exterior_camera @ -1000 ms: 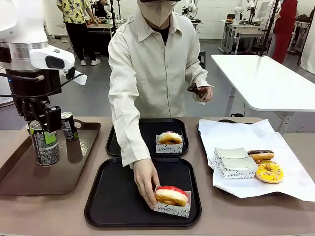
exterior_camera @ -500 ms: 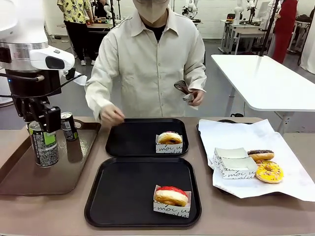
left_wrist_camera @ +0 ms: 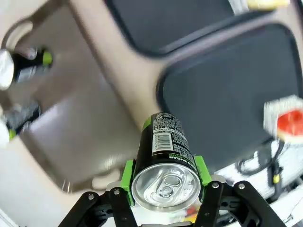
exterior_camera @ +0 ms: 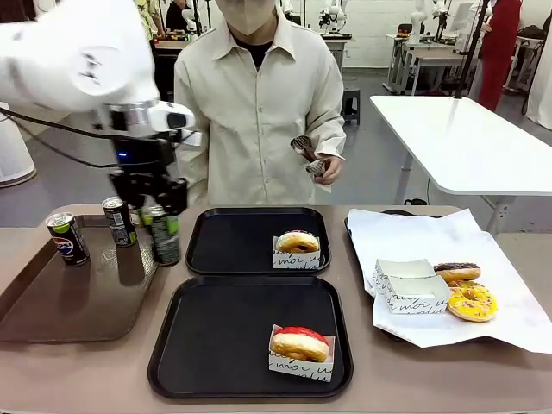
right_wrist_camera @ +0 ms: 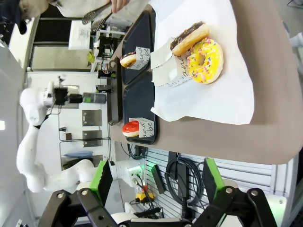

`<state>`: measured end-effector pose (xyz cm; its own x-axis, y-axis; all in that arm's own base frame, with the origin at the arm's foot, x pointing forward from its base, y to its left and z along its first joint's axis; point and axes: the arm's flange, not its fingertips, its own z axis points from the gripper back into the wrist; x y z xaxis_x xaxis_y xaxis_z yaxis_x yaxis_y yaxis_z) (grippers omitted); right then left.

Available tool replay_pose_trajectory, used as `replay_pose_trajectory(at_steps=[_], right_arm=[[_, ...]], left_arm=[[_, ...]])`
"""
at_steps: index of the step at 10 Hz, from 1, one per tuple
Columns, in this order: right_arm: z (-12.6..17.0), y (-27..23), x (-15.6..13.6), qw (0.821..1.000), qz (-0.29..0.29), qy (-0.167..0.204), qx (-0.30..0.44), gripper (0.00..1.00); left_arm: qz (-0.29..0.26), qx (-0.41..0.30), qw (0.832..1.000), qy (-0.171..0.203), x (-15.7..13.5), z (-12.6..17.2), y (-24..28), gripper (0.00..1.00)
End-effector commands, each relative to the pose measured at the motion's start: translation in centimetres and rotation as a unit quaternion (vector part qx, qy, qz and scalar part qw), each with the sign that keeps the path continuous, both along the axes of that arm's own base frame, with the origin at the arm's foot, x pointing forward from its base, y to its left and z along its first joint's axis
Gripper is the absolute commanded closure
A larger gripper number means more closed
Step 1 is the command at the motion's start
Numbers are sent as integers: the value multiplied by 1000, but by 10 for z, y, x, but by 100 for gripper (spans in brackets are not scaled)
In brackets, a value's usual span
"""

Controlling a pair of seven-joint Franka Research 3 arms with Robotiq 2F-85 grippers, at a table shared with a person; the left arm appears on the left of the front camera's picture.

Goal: Set up donuts and drinks on trays.
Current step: Pick up one Pepsi coke and place it on the Flat Tray.

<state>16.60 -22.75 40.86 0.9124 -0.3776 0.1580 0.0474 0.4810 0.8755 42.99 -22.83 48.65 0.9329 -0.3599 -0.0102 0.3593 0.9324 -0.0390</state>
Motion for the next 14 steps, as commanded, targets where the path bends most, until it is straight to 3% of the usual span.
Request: replay_pose_trajectory(at_steps=[1, 3, 7, 10, 11, 13, 14], right_arm=[[-1, 1, 2, 1000, 5, -11, 4, 0], [-1, 1, 2, 1000, 5, -11, 4, 0], [-1, 1, 2, 1000, 5, -11, 4, 0], [-1, 1, 2, 1000, 5, -11, 4, 0], [-1, 1, 2, 1000, 5, -11, 4, 0], [-1, 1, 2, 1000, 5, -11, 4, 0], [-1, 1, 2, 1000, 5, -11, 4, 0]], left_arm=[[14, -16, 1000, -17, 35, -15, -23, 42], [8, -23, 999, -48, 54, -39, -35, 42], [-13, -10, 998, -67, 68, -87, -51, 42], [-34, 0, 997, -73, 76, -103, -53, 42], [-37, -6, 997, -72, 76, -101, -53, 0], [-47, -7, 996, -71, 68, -86, -55, 0], [-52, -2, 996, -75, 61, -77, -57, 19]])
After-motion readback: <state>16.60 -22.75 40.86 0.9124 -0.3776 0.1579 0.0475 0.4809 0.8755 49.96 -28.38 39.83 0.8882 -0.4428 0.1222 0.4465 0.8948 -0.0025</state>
